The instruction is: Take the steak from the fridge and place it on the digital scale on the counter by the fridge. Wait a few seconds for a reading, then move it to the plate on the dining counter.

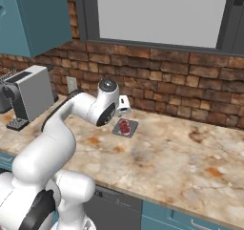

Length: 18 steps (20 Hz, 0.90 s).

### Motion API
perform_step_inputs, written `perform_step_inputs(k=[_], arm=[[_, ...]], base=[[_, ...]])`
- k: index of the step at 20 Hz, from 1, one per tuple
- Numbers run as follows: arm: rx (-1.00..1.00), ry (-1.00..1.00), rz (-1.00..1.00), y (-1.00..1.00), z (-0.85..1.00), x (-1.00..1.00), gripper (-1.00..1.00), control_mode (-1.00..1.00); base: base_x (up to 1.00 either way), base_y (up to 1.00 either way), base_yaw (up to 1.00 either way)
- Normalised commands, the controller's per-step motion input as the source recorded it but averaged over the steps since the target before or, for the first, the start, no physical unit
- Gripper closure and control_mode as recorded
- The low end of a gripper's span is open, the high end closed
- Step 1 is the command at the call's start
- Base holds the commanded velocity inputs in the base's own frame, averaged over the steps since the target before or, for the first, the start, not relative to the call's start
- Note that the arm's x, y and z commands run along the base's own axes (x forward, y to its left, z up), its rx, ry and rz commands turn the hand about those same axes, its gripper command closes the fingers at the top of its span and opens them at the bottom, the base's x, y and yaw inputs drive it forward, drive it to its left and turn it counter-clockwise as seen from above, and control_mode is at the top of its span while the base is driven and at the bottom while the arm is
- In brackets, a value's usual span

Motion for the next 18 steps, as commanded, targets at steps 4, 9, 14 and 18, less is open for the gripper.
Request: perform_step_inputs(k=[4,9,14,18], arm=[[-0.08,0.0,0.0,0.0,0.01,-0.11,-1.0,-1.0],[-0.02,0.0,0.0,0.0,0.0,0.0,-1.0,-1.0],[-0.01,0.0,0.0,0.03,0.0,0.0,-1.0,-1.0],[-0.03,0.0,-0.02,0.12,0.0,0.0,-1.0,-1.0]], base=[[0.0,0.0,0.0],[0.0,0.0,0.0],[0.0,0.0,0.0],[0.0,0.0,0.0]])
